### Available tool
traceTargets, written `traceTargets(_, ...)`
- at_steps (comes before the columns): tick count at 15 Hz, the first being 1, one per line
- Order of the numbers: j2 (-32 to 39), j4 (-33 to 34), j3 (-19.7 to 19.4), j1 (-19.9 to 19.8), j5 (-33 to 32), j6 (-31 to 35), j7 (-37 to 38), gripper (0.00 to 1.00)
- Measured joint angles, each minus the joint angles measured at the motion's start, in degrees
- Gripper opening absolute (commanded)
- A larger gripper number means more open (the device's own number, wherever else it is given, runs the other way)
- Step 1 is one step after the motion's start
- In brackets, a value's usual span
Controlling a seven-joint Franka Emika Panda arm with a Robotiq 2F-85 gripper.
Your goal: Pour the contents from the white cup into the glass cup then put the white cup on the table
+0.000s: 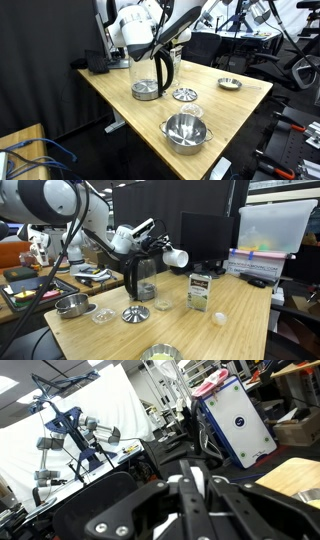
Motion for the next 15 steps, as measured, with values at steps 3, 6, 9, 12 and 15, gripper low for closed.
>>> traceTargets(3,0.0,-0.02,0.0,0.01,-0.12,0.01,-0.23,0.02)
traceTargets(6,0.0,-0.02,0.0,0.02,-0.15,0.01,-0.38,0.02)
traceTargets(9,0.0,-0.03,0.0,0.02,-0.17,0.02,-0.52,0.02)
traceTargets(12,0.0,-0.03,0.0,0.02,-0.19,0.02,-0.56,0.02)
traceTargets(15,0.0,-0.03,0.0,0.03,-0.19,0.03,-0.58,0.02)
